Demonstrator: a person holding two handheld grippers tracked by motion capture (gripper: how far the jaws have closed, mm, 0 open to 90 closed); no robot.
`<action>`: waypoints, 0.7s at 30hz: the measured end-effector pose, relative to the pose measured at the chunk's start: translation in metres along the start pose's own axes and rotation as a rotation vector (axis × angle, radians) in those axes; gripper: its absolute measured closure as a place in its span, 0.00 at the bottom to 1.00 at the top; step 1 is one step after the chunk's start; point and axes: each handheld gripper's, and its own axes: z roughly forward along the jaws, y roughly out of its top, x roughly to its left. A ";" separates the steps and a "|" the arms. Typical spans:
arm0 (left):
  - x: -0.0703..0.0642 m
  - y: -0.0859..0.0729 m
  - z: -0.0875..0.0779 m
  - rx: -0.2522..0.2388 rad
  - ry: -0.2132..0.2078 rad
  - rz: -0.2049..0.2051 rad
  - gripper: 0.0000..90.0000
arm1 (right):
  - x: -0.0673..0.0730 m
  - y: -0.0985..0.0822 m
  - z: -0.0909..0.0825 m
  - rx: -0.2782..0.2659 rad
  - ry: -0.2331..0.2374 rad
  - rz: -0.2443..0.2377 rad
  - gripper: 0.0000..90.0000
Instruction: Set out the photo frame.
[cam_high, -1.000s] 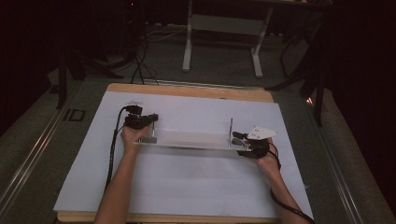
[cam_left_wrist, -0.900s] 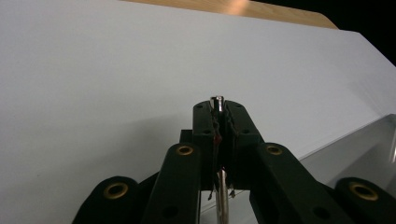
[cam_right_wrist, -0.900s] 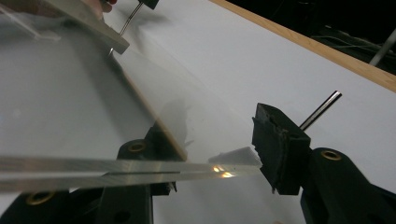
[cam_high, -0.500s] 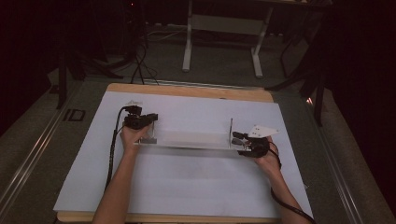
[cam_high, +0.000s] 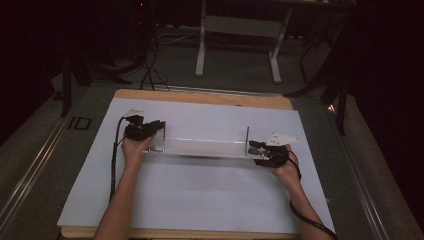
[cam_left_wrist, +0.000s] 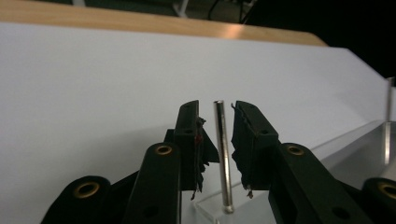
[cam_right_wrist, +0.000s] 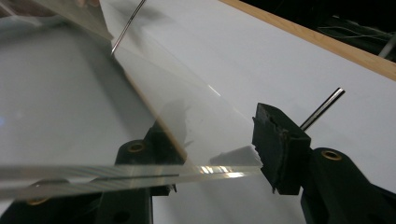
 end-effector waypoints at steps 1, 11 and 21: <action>0.000 0.000 -0.003 -0.008 0.000 0.002 0.79 | -0.001 0.000 0.000 -0.003 -0.002 0.000 0.58; -0.001 0.001 -0.025 -0.028 -0.010 0.054 0.76 | -0.006 0.005 0.001 -0.026 -0.009 0.038 0.57; -0.003 -0.003 -0.035 -0.013 0.002 0.110 0.69 | -0.012 0.008 0.003 -0.050 -0.010 0.075 0.56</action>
